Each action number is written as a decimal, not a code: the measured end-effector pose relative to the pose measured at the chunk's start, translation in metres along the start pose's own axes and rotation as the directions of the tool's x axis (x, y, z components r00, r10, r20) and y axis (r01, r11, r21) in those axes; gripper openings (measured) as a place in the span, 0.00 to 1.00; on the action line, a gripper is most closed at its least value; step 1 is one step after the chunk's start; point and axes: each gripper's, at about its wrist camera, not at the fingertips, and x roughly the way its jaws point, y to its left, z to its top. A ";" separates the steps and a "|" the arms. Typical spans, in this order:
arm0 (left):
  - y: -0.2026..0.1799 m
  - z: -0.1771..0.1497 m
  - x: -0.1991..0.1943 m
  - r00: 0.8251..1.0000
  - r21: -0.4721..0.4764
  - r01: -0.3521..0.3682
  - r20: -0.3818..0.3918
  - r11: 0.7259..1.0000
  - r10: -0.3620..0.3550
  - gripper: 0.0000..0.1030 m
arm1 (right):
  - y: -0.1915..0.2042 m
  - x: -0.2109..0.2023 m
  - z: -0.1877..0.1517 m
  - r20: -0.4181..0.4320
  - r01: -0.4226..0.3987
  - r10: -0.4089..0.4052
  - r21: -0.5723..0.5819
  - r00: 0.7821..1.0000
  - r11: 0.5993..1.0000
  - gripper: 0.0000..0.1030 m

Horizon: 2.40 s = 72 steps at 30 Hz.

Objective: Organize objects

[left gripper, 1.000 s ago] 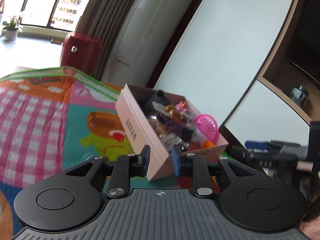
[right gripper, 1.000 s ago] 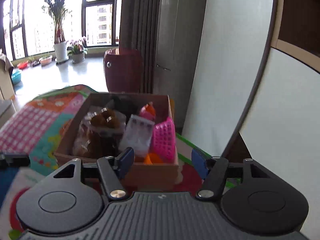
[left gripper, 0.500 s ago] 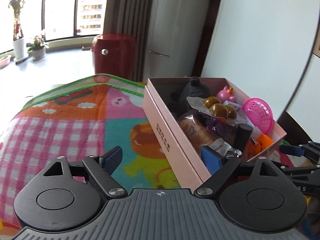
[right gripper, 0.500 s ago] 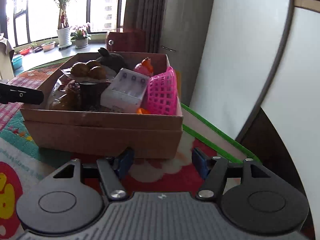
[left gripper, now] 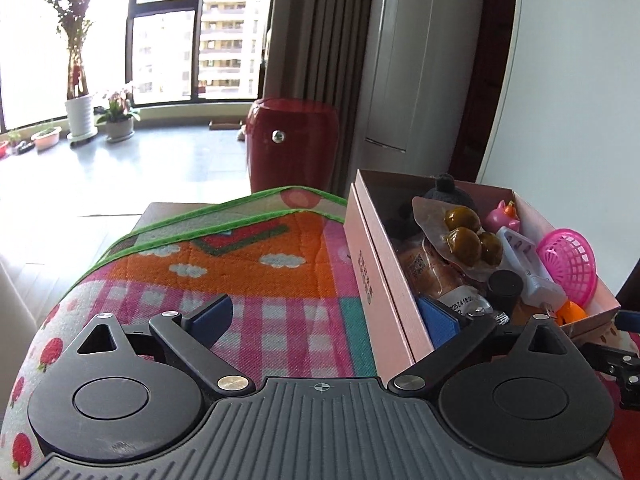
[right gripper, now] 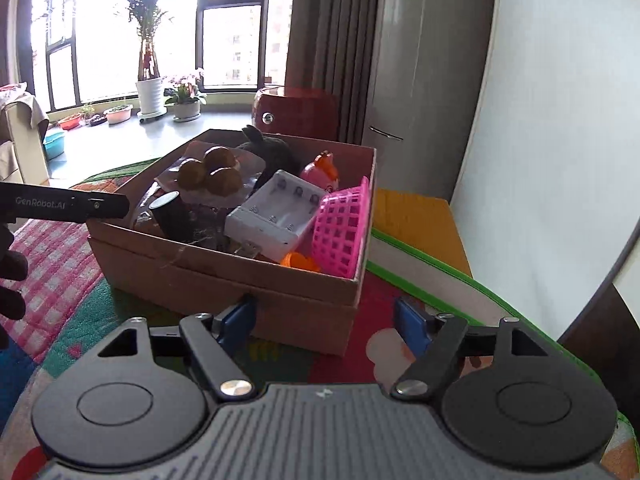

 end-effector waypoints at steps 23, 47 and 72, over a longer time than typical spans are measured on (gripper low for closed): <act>-0.054 -0.120 -0.103 0.996 0.061 -0.041 -0.071 0.997 0.045 0.96 | 0.017 -0.055 -0.084 -0.064 -0.075 0.078 0.042 0.995 0.996 1.00; -0.068 -0.118 -0.094 0.989 0.054 -0.121 -0.083 0.991 0.126 0.97 | 0.016 -0.048 -0.083 -0.040 0.007 -0.004 0.087 0.999 0.996 1.00; -0.069 -0.117 -0.094 0.989 0.053 -0.120 -0.084 0.991 0.124 0.97 | 0.016 -0.048 -0.083 -0.041 0.008 -0.004 0.087 0.999 0.996 1.00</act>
